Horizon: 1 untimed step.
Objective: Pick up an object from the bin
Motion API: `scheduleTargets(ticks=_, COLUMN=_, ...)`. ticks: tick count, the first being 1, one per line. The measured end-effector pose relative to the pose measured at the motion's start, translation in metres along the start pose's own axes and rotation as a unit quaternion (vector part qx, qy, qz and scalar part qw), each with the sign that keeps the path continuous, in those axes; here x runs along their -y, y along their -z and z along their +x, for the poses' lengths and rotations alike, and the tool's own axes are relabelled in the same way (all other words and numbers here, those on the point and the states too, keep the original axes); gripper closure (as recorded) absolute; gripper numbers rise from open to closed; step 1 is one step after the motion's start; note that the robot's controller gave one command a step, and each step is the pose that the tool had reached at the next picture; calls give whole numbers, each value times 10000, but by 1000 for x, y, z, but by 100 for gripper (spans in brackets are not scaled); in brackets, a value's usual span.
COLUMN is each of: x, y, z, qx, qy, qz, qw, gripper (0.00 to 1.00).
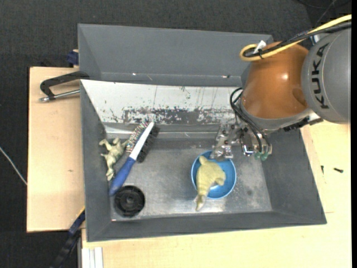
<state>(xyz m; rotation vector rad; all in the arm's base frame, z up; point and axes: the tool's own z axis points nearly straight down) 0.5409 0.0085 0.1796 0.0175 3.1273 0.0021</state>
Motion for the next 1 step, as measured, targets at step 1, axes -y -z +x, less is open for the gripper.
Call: scheduleTargets(ticks=1, x=-21, y=103, z=-11, qx=7, qy=289, qz=-1, qw=9996, gripper=100)
